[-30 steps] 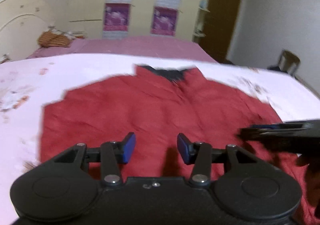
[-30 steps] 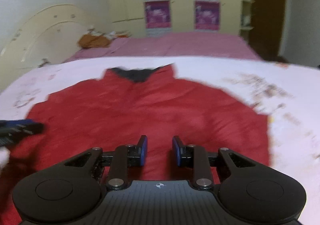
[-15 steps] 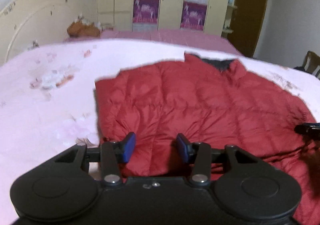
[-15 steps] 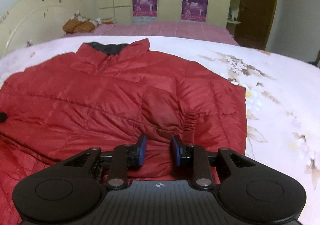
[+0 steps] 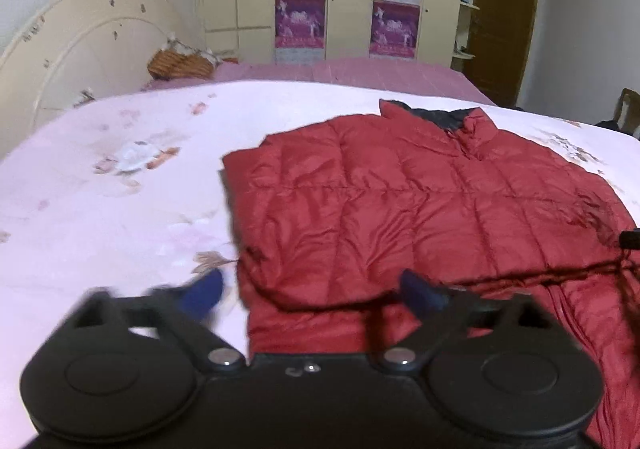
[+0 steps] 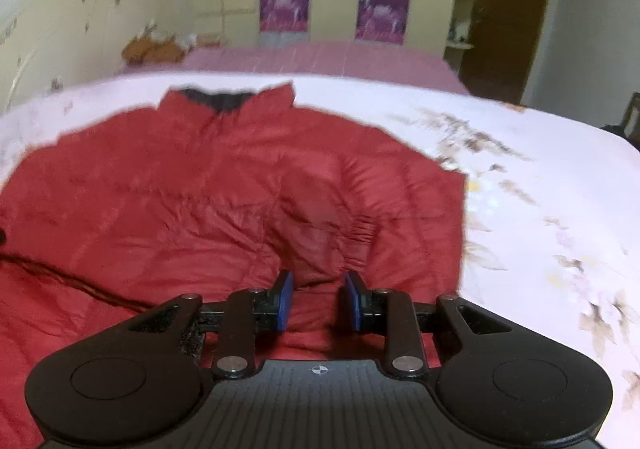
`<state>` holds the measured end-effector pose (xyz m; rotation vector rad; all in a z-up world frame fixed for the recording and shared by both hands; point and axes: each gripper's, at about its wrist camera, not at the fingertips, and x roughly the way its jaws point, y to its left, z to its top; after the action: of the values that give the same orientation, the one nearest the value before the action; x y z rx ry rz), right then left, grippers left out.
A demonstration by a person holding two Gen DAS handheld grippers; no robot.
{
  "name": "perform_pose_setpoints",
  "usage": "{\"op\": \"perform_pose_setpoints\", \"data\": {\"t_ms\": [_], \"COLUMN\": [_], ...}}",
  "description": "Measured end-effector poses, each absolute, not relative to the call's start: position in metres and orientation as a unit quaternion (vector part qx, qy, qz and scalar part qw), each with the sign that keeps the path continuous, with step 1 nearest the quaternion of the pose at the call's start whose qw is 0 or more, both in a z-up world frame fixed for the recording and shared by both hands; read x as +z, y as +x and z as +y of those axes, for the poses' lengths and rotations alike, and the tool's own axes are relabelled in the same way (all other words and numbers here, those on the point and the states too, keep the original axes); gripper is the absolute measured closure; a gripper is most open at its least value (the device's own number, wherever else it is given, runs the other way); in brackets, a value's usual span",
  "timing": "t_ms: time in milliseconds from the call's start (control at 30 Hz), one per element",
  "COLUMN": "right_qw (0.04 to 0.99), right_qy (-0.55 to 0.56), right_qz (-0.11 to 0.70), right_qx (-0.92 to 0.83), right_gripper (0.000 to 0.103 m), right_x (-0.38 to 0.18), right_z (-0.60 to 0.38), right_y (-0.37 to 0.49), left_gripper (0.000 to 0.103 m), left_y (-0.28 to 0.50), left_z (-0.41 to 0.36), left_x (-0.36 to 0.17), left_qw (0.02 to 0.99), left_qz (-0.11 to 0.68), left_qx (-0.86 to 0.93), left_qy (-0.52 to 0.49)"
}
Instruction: Fold large clothes
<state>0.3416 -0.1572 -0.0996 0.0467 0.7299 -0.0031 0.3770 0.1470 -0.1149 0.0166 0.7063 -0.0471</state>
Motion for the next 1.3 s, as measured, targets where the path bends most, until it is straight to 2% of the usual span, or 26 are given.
{"op": "perform_pose_setpoints", "data": {"t_ms": [33,67,100,333,400,433,833,1033,1133,1167,1200,1233,1300], "right_qw": [0.935,0.938,0.944,0.94,0.935,0.932,0.893,0.87,0.855,0.851,0.845,0.838,0.832], "right_qy": [0.028,0.029,0.026,0.065,0.082,0.09,0.218,0.279,0.327,0.339,0.354,0.366,0.383], "right_qz": [0.354,0.347,0.329,0.335,0.345,0.35,0.393,0.405,0.398,0.396,0.395,0.396,0.394], "right_qx": [-0.004,-0.007,-0.003,-0.009,-0.013,-0.016,0.009,0.029,0.054,0.06,0.071,0.078,0.083], "right_gripper": [0.055,0.016,0.012,0.014,0.029,0.03,0.031,0.031,0.031,0.033,0.045,0.049,0.053], "right_x": [-0.097,-0.094,-0.089,-0.081,-0.083,-0.084,-0.097,-0.11,-0.114,-0.115,-0.117,-0.12,-0.125], "right_z": [-0.158,-0.159,-0.158,-0.175,-0.183,-0.188,-0.257,-0.282,-0.292,-0.294,-0.296,-0.298,-0.302], "right_y": [0.333,0.323,0.307,0.231,0.213,0.204,0.103,0.061,0.046,0.044,0.043,0.044,0.049], "left_gripper": [0.007,0.007,0.007,0.013,0.014,0.014,0.025,0.033,0.034,0.034,0.034,0.036,0.043], "left_y": [0.372,0.367,0.359,0.311,0.293,0.286,0.178,0.14,0.133,0.133,0.135,0.136,0.143], "left_z": [0.147,0.147,0.147,0.149,0.154,0.155,0.191,0.211,0.223,0.228,0.233,0.236,0.241], "left_x": [-0.114,-0.113,-0.113,-0.114,-0.114,-0.115,-0.128,-0.128,-0.131,-0.132,-0.134,-0.136,-0.138], "left_qw": [0.937,0.936,0.934,0.929,0.928,0.927,0.915,0.905,0.894,0.89,0.885,0.882,0.877], "left_qz": [0.348,0.351,0.355,0.365,0.367,0.369,0.4,0.399,0.398,0.397,0.395,0.394,0.394], "left_qx": [-0.027,-0.029,-0.032,-0.051,-0.051,-0.05,-0.015,-0.031,-0.049,-0.056,-0.063,-0.065,-0.074], "left_qy": [0.01,0.012,0.015,0.031,0.03,0.028,-0.045,-0.145,-0.201,-0.219,-0.238,-0.249,-0.263]}}
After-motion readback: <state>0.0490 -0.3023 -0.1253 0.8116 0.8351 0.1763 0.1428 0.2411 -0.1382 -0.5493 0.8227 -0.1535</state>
